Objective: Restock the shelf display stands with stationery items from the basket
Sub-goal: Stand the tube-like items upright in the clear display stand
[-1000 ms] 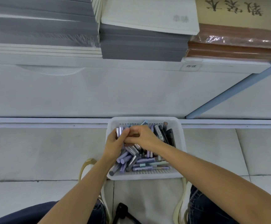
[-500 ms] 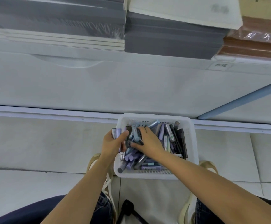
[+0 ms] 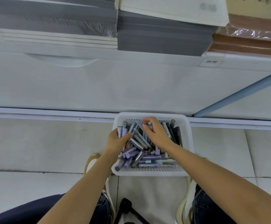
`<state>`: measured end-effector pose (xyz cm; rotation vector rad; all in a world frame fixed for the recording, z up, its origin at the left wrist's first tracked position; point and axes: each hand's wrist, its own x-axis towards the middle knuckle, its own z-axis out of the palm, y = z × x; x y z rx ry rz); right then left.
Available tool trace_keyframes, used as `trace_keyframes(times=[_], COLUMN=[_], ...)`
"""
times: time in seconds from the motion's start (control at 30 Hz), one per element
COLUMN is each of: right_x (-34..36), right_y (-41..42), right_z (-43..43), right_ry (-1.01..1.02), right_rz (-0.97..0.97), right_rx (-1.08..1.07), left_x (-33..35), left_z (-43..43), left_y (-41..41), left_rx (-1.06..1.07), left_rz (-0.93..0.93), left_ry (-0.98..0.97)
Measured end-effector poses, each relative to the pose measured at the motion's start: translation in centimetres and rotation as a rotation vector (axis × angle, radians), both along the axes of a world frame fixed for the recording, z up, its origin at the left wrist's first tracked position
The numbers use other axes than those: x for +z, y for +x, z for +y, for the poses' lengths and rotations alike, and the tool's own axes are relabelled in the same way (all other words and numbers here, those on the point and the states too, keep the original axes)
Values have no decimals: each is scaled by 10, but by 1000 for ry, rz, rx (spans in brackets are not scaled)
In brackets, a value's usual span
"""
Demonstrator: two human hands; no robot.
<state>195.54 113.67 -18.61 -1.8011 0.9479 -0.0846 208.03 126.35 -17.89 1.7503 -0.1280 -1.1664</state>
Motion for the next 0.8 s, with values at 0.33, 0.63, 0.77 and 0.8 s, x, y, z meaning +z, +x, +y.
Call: trace_keyframes(times=[0.33, 0.63, 0.77, 0.8], right_x=[54, 119, 161, 171], right_y=[19, 18, 11, 8], right_z=[3, -14, -28, -29], right_ry=[443, 536, 420, 402], right_rz=[-136, -333, -493, -534], right_rx=[-286, -331, -264, -244], left_x=[37, 88, 115, 122], left_z=[-29, -41, -41, -42], left_y=[-25, -16, -11, -11], left_rx=[-214, -103, -79, -76], left_rz=[-120, -163, -117, -84], left_ry=[-148, -167, -240, -258])
